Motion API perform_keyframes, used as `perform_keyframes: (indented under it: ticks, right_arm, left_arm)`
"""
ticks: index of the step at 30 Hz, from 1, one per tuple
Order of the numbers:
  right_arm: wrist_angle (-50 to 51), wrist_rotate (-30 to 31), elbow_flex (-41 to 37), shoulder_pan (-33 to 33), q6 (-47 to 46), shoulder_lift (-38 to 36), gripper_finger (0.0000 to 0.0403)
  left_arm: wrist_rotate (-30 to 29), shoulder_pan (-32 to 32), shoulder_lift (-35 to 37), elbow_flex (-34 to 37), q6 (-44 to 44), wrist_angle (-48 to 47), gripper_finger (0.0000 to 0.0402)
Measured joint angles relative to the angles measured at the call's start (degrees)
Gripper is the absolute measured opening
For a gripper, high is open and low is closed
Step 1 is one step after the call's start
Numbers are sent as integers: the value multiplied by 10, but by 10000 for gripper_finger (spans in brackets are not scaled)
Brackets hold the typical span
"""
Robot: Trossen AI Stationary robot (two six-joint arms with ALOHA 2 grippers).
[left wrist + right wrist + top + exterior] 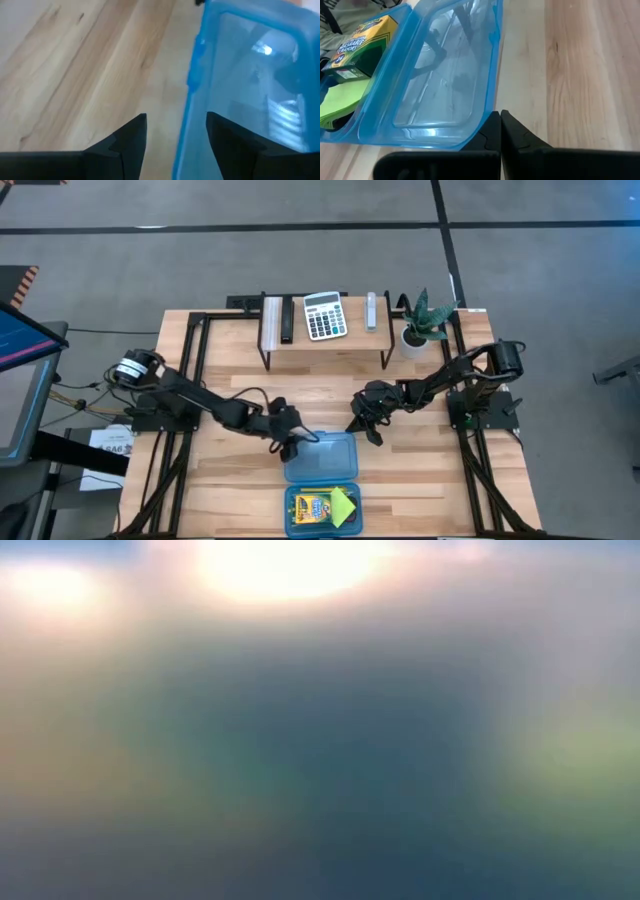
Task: Pack school essentials
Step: Close the blue supply box
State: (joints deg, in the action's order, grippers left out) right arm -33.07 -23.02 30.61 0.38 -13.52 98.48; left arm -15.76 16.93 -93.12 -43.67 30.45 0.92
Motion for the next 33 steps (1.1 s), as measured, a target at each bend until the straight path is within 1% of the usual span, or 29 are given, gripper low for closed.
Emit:
perform_keyframes:
  ticks: [3, 6, 9, 12, 15, 18, 21, 24, 25, 28, 31, 33]
  right_arm:
    - [2, -1, 0, 0, 0, 0, 8]
    - [1, -3, 0, 0, 0, 0, 8]
    - [1, -5, 0, 0, 0, 0, 8]
    - [1, -5, 0, 0, 0, 0, 8]
    - [1, -7, 0, 0, 0, 0, 8]
    - [1, -8, 0, 0, 0, 0, 8]
    - [1, -8, 0, 0, 0, 0, 8]
    - [1, -8, 0, 0, 0, 0, 8]
    - [1, -8, 0, -2, 0, 0, 8]
    - [1, -9, 0, -6, 0, 0, 8]
    - [8, -9, 0, -13, 0, -2, 8]
    - [32, -8, 0, -20, 3, -17, 8]
  left_arm:
    - [16, -14, -10, -10, -6, 0, 206]
    - [31, -24, -15, -12, -17, -3, 210]
    - [54, -31, -23, -14, -22, 1, 202]
    - [73, -34, -34, -14, -22, 3, 186]
    - [80, -33, -44, -13, -22, 1, 165]
    - [73, -33, -46, -13, -34, -3, 135]
    - [53, -33, -45, -13, -53, -1, 88]
    - [51, -36, -44, -13, -67, 4, 26]
    - [50, -38, -44, -13, -68, 3, 14]
    - [44, -41, -44, -13, -69, 3, 5]
    - [23, -40, -44, -13, -70, 3, 2]
    - [7, -40, -44, -13, -74, 3, 1]
